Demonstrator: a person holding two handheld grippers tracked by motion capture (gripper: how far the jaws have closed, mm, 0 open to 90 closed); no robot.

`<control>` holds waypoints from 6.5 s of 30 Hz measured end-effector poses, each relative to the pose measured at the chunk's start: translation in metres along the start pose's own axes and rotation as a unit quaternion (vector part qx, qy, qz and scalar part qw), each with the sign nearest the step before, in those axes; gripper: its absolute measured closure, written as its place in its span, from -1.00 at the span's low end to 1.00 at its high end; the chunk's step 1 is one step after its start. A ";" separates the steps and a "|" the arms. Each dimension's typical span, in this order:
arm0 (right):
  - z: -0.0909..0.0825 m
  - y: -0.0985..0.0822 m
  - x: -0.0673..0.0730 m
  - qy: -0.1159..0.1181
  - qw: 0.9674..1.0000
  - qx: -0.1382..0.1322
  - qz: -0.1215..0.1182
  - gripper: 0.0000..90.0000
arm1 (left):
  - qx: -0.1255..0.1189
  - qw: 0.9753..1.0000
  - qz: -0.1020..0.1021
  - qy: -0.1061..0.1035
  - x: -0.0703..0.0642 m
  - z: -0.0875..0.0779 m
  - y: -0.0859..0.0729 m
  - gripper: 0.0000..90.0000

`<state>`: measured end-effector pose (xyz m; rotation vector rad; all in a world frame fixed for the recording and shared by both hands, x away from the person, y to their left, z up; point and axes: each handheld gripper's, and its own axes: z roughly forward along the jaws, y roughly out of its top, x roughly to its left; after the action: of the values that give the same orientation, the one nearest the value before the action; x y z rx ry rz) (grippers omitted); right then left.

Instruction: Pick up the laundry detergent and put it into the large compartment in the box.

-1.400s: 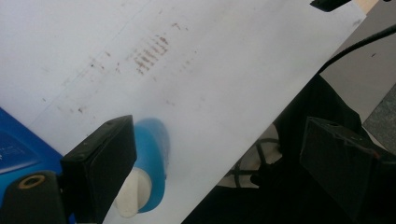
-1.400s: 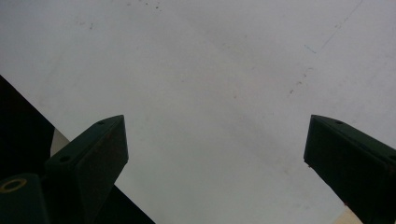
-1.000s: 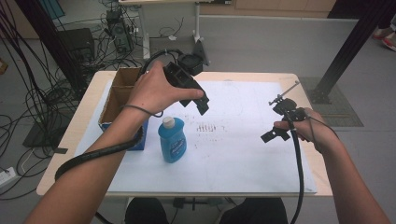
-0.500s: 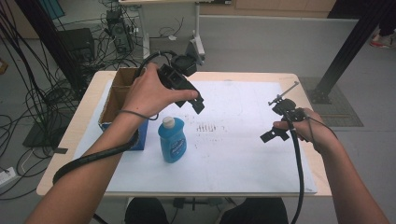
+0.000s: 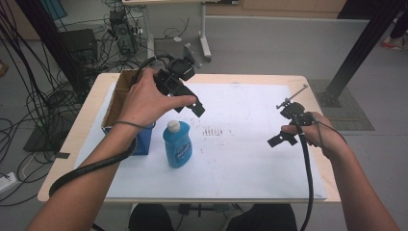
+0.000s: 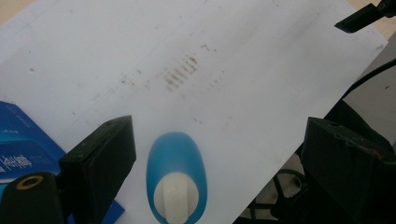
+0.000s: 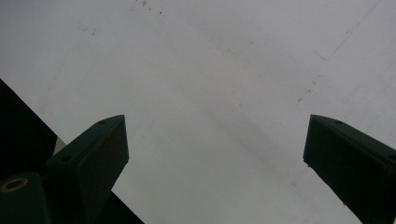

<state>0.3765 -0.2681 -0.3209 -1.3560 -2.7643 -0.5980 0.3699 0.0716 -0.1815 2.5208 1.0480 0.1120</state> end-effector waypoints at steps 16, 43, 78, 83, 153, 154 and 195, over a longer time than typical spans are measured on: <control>0.003 0.000 0.001 0.001 1.000 0.001 0.001 -0.86 | -0.003 1.000 -0.005 0.002 0.009 0.008 -0.015 -0.76; 0.003 -0.001 0.003 -0.001 1.000 0.004 -0.002 -0.86 | 0.004 1.000 -0.013 -0.003 0.017 0.029 -0.042 -0.76; 0.005 -0.004 0.005 0.001 1.000 0.003 -0.008 -0.86 | 0.025 0.999 -0.021 -0.003 0.021 0.061 -0.062 -0.76; 0.006 -0.004 0.006 0.001 1.000 0.004 -0.005 -0.86 | 0.029 0.999 -0.022 -0.005 0.021 0.067 -0.064 -0.76; 0.006 -0.004 0.005 0.001 1.000 0.003 -0.007 -0.86 | 0.043 0.999 -0.028 0.000 0.022 0.080 -0.071 -0.75; 0.006 -0.004 0.005 0.001 1.000 0.004 -0.007 -0.86 | 0.042 0.999 -0.028 -0.001 0.022 0.080 -0.071 -0.75; 0.006 -0.004 0.006 0.005 1.000 0.003 -0.009 -0.86 | 0.043 0.999 -0.028 -0.002 0.021 0.080 -0.072 -0.75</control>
<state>0.3711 -0.2637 -0.3270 -1.3249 -2.7699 -0.5939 0.3553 0.1047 -0.2850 2.5644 1.1429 0.0475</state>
